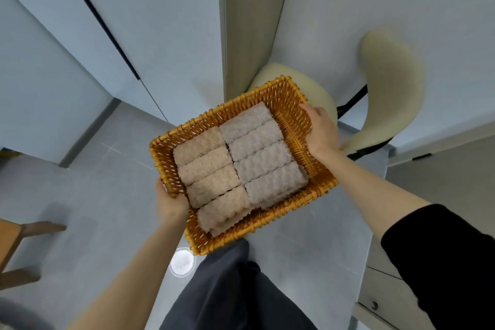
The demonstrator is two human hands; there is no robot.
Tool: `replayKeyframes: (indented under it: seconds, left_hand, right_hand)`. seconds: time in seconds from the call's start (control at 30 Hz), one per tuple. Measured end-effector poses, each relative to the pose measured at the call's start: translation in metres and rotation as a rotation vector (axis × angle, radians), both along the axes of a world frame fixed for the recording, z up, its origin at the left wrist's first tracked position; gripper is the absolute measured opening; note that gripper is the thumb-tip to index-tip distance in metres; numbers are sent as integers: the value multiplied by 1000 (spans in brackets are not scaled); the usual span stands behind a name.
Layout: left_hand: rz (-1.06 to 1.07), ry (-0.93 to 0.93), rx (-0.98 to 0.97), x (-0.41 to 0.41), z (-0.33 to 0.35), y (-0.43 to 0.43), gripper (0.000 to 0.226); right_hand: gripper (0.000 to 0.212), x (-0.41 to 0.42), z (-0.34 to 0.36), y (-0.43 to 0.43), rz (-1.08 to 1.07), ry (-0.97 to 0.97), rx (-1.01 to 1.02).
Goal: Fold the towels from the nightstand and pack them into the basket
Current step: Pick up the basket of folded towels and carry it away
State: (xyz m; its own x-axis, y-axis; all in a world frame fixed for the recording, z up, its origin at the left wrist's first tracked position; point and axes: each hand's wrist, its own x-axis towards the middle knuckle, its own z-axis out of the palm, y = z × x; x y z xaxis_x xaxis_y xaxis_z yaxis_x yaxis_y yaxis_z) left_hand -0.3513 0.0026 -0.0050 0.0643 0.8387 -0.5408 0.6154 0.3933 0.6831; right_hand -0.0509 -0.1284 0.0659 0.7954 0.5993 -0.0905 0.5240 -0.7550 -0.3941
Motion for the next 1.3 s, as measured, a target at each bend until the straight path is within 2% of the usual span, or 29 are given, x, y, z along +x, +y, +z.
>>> replayKeyframes:
  seconds: [0.1,0.33,0.7,0.97,1.3]
  left_hand:
    - [12,0,-59,29,-4,6,52]
    - [109,24,-154,90,-5,4,58]
    - [359,95,-266,229,-19,-32,60]
    - [436,164,-297,315,-49,-31,59]
    - [525,172,-367,372,-106,-8,55]
  right_hand:
    - [56,31,4,15,13,-45,15]
    - [62,107,-5,58,69,-113,-32]
    - [83,249,-49,110,267,-99,-131]
    - [85,329,-99,132,284,-82,-183]
    - [85,383,-171,175,277,-127,-188]
